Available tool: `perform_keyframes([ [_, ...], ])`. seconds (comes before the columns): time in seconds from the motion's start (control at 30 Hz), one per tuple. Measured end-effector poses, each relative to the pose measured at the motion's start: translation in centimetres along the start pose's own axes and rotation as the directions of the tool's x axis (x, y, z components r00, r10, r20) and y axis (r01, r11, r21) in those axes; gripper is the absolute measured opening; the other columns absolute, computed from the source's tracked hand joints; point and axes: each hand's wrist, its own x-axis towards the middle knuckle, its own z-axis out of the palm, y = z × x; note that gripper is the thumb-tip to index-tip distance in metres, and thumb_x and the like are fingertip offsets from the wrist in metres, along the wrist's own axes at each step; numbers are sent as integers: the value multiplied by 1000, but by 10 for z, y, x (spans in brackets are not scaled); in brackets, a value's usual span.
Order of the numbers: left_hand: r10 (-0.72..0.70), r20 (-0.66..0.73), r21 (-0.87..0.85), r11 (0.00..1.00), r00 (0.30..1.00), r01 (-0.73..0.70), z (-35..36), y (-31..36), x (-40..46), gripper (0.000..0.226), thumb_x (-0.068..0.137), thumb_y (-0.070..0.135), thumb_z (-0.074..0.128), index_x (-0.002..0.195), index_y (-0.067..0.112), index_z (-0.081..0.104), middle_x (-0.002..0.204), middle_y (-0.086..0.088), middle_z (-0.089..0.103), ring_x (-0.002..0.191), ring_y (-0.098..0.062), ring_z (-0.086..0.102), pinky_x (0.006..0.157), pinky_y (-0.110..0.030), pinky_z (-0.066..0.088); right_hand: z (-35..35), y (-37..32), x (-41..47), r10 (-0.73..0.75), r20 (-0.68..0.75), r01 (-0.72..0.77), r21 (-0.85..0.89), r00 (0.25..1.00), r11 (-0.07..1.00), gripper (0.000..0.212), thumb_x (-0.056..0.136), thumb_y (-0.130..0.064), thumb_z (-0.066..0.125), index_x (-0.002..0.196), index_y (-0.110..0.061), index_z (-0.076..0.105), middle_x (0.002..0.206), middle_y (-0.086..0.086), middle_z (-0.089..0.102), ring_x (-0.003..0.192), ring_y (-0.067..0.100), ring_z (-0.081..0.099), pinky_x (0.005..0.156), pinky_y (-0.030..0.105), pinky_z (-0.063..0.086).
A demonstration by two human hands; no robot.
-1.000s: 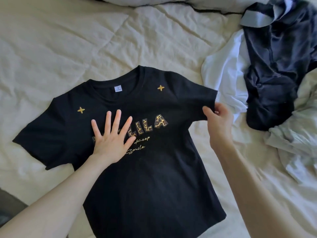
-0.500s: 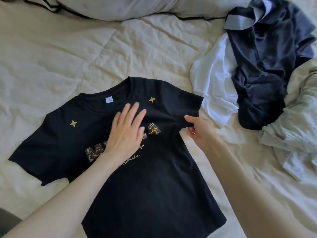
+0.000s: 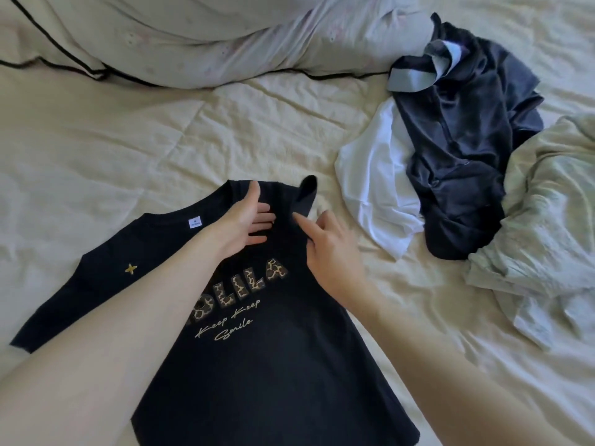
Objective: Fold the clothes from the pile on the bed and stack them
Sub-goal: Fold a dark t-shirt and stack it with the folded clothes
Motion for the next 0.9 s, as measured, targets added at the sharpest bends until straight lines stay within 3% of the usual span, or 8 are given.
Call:
perform_keyframes([
  [0.1, -130, 69, -194, 971, 989, 141, -17, 9, 4, 91, 87, 75, 14, 123, 2, 53, 126, -16, 58, 108, -27, 58, 86, -40, 47, 1, -2, -18, -376, 156, 405, -264, 913, 875, 40, 69, -7, 68, 105, -24, 73, 81, 5, 58, 71, 24, 56, 62, 31, 44],
  [0.2, -150, 102, 4, 989, 983, 151, -29, 5, 5, 92, 81, 79, 28, 133, 5, 45, 131, -11, 55, 119, -25, 52, 96, -41, 42, 5, 2, -42, -413, 315, 496, -261, 855, 828, 23, 75, -35, 71, 98, -30, 74, 91, -3, 64, 86, 18, 62, 71, 32, 47],
  [0.3, -32, 57, 184, 983, 998, 21, -26, -3, 5, 55, 84, 61, 53, 111, 15, 63, 113, 1, 67, 106, -18, 61, 95, -38, 46, 9, -4, -61, -236, 164, 254, -102, 958, 962, 23, 86, -37, 58, 87, -20, 74, 89, -3, 65, 86, 19, 62, 72, 33, 49],
  [0.37, 77, -11, 218, 973, 997, -72, -20, -7, 6, 30, 87, 44, 61, 98, 18, 69, 94, 5, 72, 94, -14, 65, 92, -37, 47, 9, -13, -67, 122, 56, -123, 19, 991, 992, 24, 92, -29, 55, 75, -16, 65, 76, -4, 60, 74, 18, 58, 64, 26, 44],
  [0.47, 150, -55, 189, 972, 987, -137, -11, -11, 10, 22, 89, 29, 63, 95, 9, 69, 92, -5, 72, 89, -19, 67, 84, -34, 51, 8, -16, -59, 731, 350, -810, 289, 586, 511, 36, 95, -36, 49, 76, -8, 60, 72, 4, 66, 68, 23, 63, 57, 23, 46],
  [0.53, 187, -83, 192, 967, 979, -168, -5, -12, 14, 17, 90, 23, 62, 89, 7, 67, 87, -7, 70, 80, -18, 67, 70, -27, 54, 8, -12, -51, 747, 600, -919, 392, 285, 36, 37, 93, -40, 54, 85, -6, 64, 80, 9, 70, 69, 19, 68, 61, 25, 55],
  [0.77, 295, -138, 210, 942, 945, -264, 10, -8, 26, 22, 94, 29, 56, 94, 10, 67, 91, -4, 64, 89, -16, 60, 81, -29, 48, 16, -1, -24, 698, 691, -761, 553, 189, -341, 11, 87, -18, 67, 95, -10, 64, 110, 8, 65, 101, 23, 62, 84, 33, 51],
  [0.9, 328, -207, 296, 919, 922, -260, 15, -10, 33, 35, 100, 17, 44, 134, 14, 50, 135, -2, 52, 126, -17, 46, 104, -25, 34, 13, -2, -19, 716, 683, -676, 595, 141, -434, 25, 86, 4, 60, 106, -8, 58, 108, 9, 61, 95, 25, 61, 58, 30, 53],
])
